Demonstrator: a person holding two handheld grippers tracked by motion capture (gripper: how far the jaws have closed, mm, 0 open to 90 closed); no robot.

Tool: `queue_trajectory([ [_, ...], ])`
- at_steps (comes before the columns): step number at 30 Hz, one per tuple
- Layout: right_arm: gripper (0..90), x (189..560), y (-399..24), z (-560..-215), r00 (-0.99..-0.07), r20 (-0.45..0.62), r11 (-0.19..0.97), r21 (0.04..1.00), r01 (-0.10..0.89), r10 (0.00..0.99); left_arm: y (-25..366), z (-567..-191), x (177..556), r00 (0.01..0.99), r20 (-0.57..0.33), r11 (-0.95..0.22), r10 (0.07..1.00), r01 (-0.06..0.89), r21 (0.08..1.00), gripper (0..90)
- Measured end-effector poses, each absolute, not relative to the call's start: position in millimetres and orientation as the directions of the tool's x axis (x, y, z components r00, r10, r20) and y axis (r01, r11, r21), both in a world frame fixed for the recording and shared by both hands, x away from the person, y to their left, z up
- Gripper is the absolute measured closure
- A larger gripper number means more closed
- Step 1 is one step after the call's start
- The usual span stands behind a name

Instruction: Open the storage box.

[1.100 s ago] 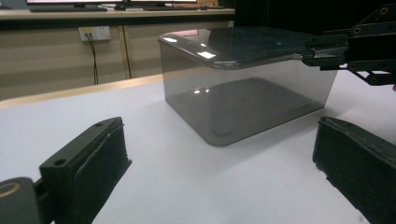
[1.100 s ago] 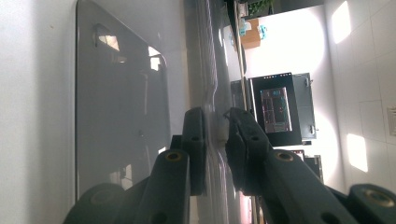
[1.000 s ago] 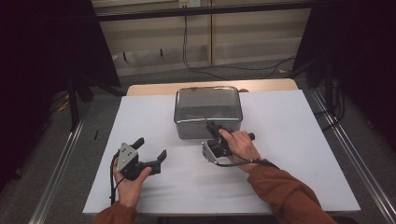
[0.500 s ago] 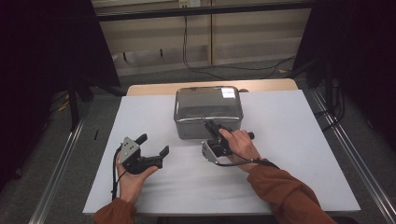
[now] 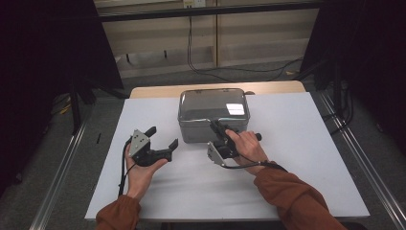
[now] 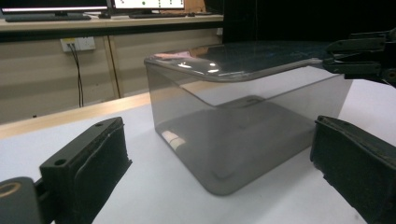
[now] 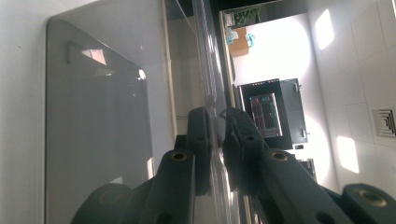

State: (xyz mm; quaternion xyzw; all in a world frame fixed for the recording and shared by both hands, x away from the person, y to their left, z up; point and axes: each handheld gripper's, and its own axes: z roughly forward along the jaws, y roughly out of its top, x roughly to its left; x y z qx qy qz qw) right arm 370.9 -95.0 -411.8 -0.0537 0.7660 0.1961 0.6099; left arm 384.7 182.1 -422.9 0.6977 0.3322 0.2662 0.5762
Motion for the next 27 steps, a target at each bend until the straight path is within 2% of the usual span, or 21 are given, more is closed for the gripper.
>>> queue_trajectory([
  [5,80.2,372,-98,-407,-0.243,-0.957,0.919,0.233,-0.318,0.158,177,-420,395,0.631,0.023,-0.145,0.776,0.143,0.979,3.8],
  [17,80.4,374,-98,-400,-0.23,-0.958,0.918,0.241,-0.316,0.172,166,-415,417,0.624,0.024,-0.139,0.781,0.136,0.981,4.2],
  [22,80.3,377,-97,-394,-0.223,-0.959,0.917,0.241,-0.318,0.175,158,-413,430,0.62,0.072,-0.175,0.781,0.107,0.979,5.3],
  [27,80.5,378,-97,-392,-0.224,-0.958,0.916,0.245,-0.318,0.179,153,-413,443,0.607,0.069,-0.173,0.791,0.115,0.978,6.7],
])
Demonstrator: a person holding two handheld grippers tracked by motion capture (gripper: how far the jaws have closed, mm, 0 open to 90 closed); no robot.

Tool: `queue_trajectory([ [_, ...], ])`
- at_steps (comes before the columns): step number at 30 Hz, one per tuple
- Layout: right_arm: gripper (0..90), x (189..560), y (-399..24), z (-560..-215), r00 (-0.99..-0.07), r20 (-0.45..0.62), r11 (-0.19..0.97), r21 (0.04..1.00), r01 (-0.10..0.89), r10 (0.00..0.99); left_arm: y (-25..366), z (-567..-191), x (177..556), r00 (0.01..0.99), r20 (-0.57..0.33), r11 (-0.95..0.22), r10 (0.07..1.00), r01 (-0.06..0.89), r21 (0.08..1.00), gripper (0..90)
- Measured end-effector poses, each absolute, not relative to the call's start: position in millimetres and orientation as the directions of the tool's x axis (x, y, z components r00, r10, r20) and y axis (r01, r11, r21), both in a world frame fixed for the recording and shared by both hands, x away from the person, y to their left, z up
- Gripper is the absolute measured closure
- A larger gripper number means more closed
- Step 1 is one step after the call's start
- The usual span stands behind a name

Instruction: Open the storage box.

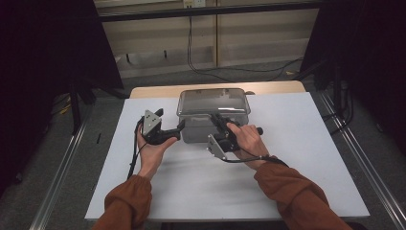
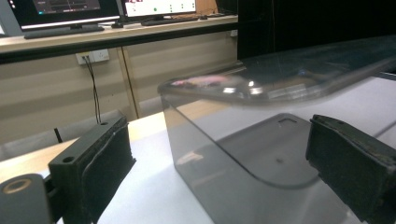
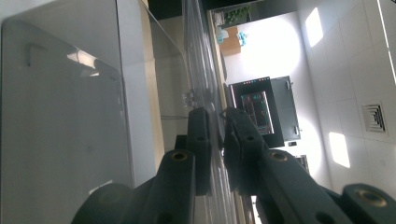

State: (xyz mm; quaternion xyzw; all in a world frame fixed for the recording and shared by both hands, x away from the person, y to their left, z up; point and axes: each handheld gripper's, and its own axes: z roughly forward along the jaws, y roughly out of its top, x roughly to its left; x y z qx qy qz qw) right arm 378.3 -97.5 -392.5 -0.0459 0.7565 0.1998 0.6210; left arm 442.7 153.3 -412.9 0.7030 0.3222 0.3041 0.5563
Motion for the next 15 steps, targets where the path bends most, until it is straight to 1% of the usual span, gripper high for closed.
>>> queue_trajectory([
  [2,80.4,378.9,-97.9,-392.1,-0.227,-0.957,0.916,0.248,-0.315,0.181,151.9,-410.5,444.7,0.601,0.082,-0.165,0.795,0.085,0.983,7.6],
  [10,80.3,378.4,-97.3,-392.0,-0.229,-0.955,0.915,0.255,-0.313,0.188,152.8,-406.5,447.8,0.598,0.081,-0.165,0.798,0.087,0.982,11.3],
  [12,80.0,378.5,-97.8,-392.1,-0.224,-0.955,0.913,0.258,-0.315,0.193,155.7,-404.2,446.7,0.592,0.112,-0.191,0.798,0.073,0.979,11.9],
  [15,78.1,379.3,-98.7,-391.3,-0.233,-0.949,0.908,0.278,-0.313,0.211,156.7,-404.4,446.2,0.598,0.116,-0.194,0.793,0.067,0.979,13.8],
])
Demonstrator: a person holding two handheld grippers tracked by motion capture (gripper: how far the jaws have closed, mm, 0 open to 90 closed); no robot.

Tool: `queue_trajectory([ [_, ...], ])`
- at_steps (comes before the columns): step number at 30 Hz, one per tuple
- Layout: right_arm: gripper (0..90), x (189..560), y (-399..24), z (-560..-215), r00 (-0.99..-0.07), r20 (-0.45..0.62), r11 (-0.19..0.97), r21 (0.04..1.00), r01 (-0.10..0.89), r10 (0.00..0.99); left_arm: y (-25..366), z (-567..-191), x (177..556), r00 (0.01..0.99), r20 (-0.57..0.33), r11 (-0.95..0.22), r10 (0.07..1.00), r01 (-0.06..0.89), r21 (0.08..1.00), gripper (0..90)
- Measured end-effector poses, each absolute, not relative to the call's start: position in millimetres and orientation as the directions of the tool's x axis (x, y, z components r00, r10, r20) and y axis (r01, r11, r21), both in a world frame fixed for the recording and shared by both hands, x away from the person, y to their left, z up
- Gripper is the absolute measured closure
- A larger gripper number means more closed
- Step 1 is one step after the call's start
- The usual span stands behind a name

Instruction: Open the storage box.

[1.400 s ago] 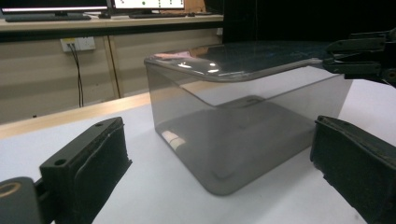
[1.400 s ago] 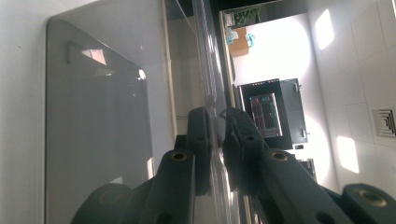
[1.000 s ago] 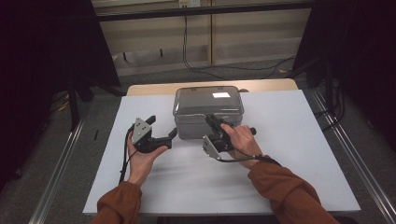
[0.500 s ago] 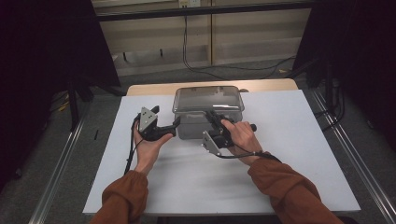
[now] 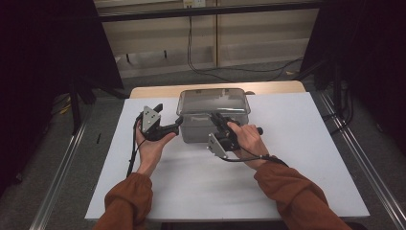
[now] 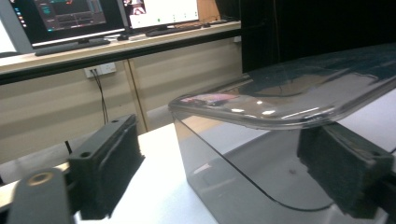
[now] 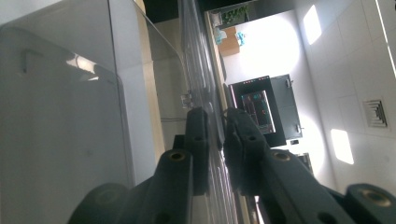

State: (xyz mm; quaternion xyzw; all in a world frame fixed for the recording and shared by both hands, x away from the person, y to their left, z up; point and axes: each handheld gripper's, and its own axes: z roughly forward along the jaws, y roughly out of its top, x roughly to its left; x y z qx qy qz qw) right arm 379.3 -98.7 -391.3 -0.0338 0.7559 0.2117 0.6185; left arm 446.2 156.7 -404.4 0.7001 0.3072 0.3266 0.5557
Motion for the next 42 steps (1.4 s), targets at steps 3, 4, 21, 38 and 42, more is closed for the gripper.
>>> queue_trajectory([
  [3,74.0,380,-100,-392,-0.245,-0.941,0.903,0.304,-0.302,0.235,155,-404,446,0.603,0.122,-0.197,0.788,0.06,0.979,15.8],
  [4,71.9,381,-102,-392,-0.261,-0.931,0.897,0.328,-0.298,0.254,153,-405,446,0.608,0.107,-0.182,0.786,0.062,0.981,16.9],
  [21,46.9,388,-149,-394,-0.355,-0.783,0.797,0.586,-0.147,0.511,146,-406,446,0.643,0.135,-0.206,0.754,0.036,0.978,22.3],
  [38,44.3,410,-200,-390,-0.449,-0.508,0.562,0.827,-0.017,0.735,141,-405,449,0.655,0.119,-0.192,0.746,0.041,0.98,28.6],
  [42,48.6,415,-207,-389,-0.457,-0.483,0.538,0.843,-0.011,0.747,142,-405,451,0.653,0.104,-0.172,0.75,0.041,0.984,28.6],
])
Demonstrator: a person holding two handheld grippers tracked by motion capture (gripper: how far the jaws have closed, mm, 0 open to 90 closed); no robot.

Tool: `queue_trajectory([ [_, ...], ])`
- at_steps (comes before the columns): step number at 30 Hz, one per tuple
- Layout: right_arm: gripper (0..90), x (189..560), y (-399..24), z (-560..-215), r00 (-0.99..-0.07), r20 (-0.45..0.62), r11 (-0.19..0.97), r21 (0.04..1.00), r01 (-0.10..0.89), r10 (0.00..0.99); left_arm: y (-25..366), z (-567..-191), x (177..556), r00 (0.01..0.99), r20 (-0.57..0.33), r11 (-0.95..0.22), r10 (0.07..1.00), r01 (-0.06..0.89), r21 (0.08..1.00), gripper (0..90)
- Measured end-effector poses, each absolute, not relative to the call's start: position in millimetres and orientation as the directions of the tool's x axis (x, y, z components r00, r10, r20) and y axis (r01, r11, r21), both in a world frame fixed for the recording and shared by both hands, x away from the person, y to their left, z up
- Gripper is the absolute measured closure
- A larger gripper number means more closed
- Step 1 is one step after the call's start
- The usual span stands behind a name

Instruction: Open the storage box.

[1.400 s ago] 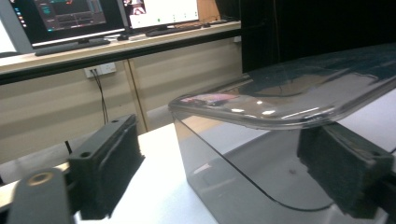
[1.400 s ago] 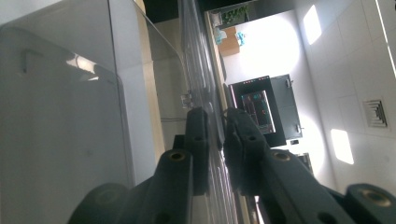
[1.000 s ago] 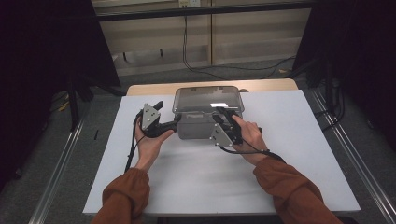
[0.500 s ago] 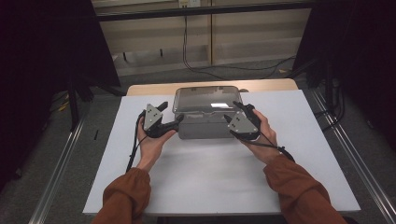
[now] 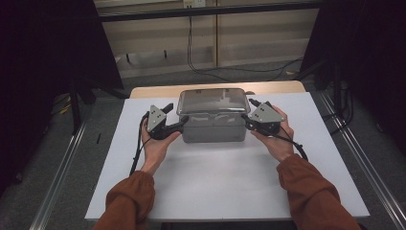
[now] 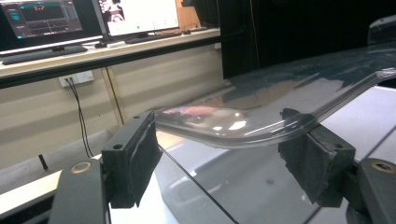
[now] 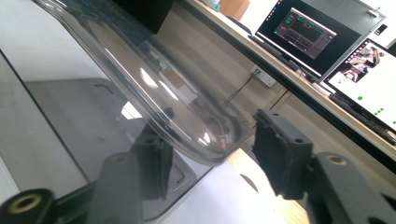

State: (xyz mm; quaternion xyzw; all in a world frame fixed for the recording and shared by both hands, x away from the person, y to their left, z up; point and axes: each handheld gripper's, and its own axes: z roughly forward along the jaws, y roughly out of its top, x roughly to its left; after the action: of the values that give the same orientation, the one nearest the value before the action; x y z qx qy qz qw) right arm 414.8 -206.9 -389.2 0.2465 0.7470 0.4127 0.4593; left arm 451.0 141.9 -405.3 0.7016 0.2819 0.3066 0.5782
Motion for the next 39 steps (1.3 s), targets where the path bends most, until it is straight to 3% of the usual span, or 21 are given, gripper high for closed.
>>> queue_trajectory([
  [7,55.0,420,-209,-387,-0.471,-0.439,0.485,0.874,-0.026,0.765,142,-398,456,0.654,0.125,-0.188,0.746,0.027,0.982,30.9],
  [25,58.0,433,-216,-375,-0.508,-0.342,0.365,0.929,-0.056,0.791,136,-384,473,0.648,0.134,-0.176,0.75,0.001,0.984,39.4],
  [39,62.4,444,-220,-371,-0.528,-0.282,0.289,0.955,-0.072,0.801,136,-378,484,0.659,0.117,-0.15,0.743,-0.007,0.989,51.3],
])
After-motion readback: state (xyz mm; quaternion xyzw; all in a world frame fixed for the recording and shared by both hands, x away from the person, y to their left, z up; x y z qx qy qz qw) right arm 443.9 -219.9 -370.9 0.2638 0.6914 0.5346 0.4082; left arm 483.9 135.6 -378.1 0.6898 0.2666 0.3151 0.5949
